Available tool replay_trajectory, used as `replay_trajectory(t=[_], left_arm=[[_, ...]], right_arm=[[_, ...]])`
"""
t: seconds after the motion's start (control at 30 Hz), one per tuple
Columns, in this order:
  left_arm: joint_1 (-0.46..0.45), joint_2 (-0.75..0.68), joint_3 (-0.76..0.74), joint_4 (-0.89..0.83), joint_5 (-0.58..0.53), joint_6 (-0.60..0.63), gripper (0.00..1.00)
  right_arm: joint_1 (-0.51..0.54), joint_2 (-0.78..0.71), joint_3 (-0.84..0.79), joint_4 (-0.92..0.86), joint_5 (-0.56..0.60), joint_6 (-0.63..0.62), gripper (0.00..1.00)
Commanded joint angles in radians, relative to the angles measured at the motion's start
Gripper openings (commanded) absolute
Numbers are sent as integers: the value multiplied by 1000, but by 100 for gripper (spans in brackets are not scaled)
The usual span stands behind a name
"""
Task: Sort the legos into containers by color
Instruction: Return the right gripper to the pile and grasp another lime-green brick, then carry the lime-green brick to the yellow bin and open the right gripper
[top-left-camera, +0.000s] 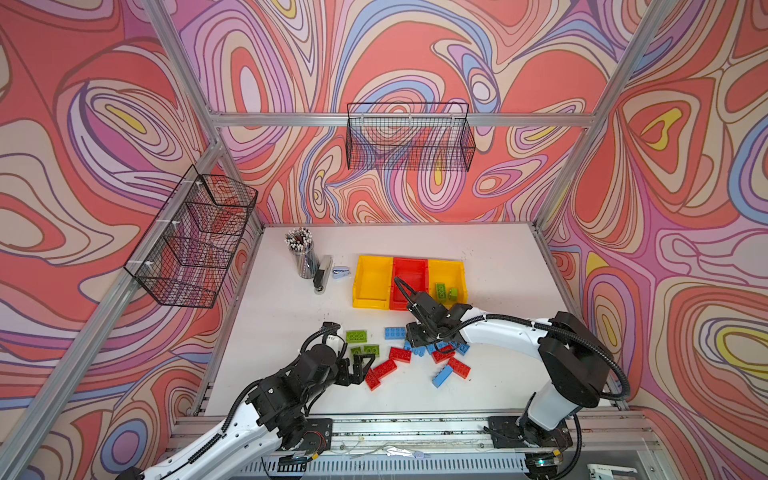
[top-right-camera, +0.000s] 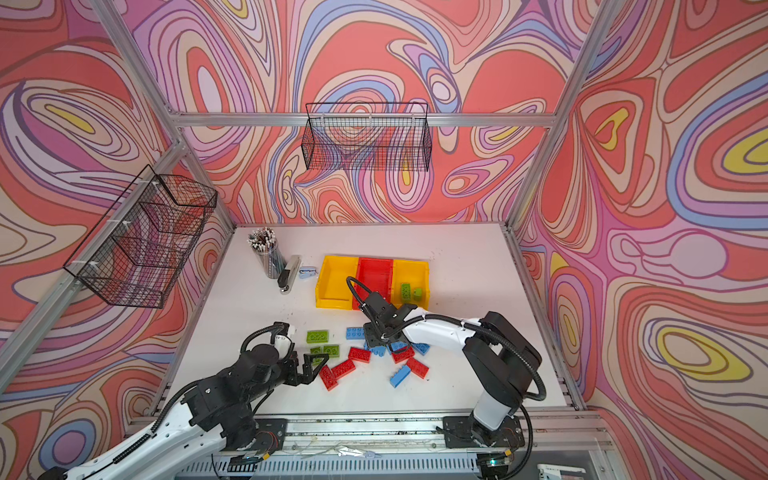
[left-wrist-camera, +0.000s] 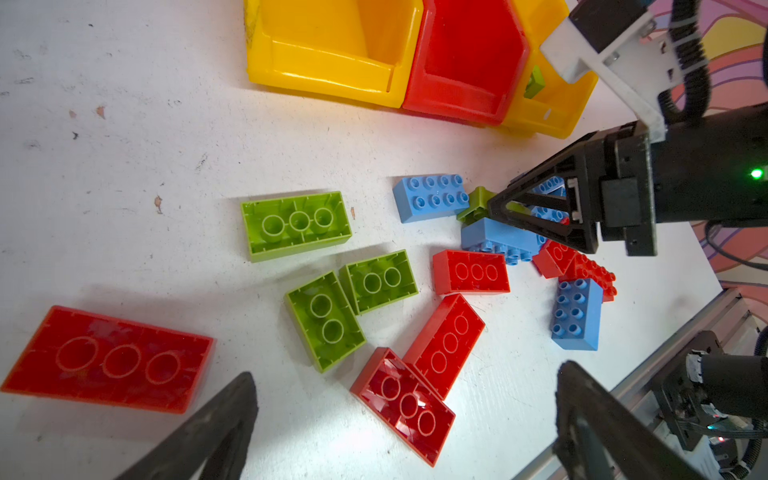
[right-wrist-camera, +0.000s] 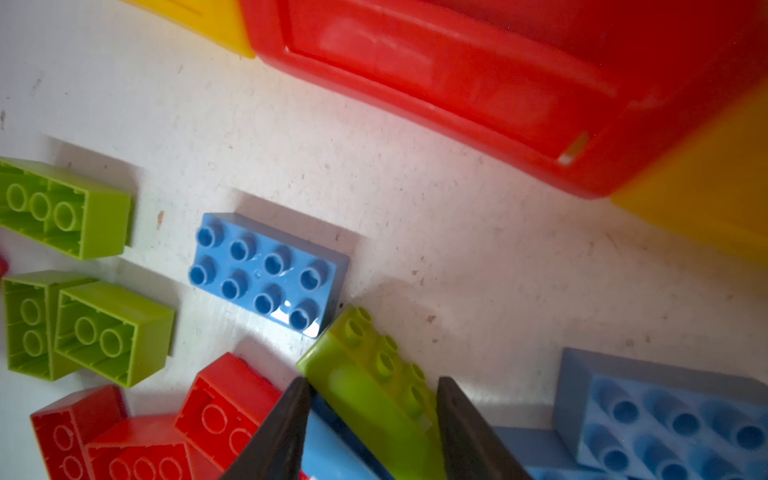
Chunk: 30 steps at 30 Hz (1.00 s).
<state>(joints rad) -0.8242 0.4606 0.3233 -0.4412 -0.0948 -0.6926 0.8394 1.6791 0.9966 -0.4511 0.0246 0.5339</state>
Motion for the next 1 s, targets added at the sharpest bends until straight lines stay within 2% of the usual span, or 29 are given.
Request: replay_trajectory(t=[0.0,0.23,0.57,0.73,0.97], left_arm=[[-1,-3,-8,-5,-16,-15,100],[-1,-11,-3,-27,-29,-12,100],[-1,0,14,-39,-56,10,100],[-1,26,36,-44,-89,23,100],[-2,91,91,-26,-124,68,100]], right_arm=[[6,29,-7,14,11,-4,50],[6,60,0,12,28,-9,43],[6,76,13,-3,55,-18,41],[5,75,29,-31,81,-22,26],[-11,-7,93,-115,162,-49,24]])
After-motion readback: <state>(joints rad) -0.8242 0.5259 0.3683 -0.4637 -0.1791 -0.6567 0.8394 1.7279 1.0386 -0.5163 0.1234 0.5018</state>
